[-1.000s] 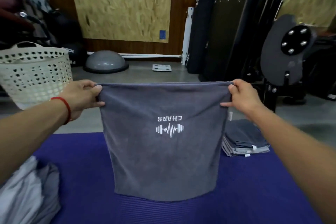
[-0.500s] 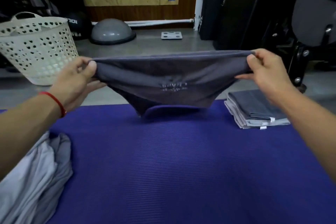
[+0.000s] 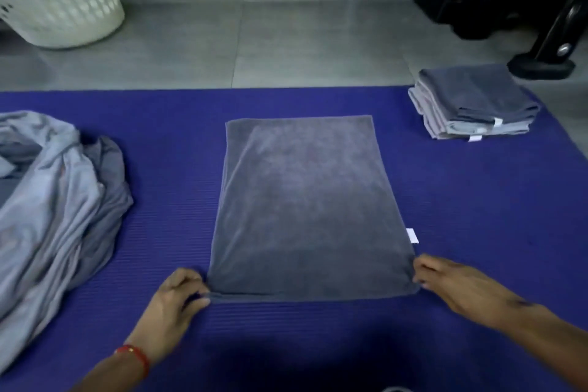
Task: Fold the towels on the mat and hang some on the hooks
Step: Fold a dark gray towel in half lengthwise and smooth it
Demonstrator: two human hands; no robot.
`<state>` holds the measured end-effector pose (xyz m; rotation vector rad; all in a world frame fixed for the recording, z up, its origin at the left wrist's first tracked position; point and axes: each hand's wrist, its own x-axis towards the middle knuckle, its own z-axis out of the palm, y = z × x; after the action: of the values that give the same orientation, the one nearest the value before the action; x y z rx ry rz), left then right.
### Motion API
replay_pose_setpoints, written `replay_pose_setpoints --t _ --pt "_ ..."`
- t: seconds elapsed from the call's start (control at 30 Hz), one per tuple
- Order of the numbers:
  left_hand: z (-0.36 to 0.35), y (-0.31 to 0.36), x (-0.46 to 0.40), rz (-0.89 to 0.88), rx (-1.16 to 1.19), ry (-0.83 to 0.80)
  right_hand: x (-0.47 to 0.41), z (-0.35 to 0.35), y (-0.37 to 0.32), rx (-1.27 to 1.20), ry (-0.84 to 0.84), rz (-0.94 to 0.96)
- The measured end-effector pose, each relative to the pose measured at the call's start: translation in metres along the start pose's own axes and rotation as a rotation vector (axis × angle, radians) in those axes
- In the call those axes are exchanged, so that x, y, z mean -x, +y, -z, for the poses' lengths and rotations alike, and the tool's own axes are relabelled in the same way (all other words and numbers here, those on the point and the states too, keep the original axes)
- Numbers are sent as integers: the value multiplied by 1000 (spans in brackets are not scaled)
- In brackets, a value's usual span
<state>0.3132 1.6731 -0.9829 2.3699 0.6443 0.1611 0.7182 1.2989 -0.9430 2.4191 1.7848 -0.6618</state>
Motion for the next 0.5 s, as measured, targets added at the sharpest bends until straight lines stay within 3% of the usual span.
replay_pose_setpoints --t 0.1,0.3,0.37,0.5 --pt "-9 -1 37 -112 -158 -20 28 -13 -13 35 31 54" --pt "-8 -5 64 -141 -285 -146 59 -18 -23 59 -45 110" --pt "9 7 41 -58 -183 -206 43 6 -14 68 -18 116" --pt "33 27 -76 125 -90 -33 -47 62 15 -63 150 -78"
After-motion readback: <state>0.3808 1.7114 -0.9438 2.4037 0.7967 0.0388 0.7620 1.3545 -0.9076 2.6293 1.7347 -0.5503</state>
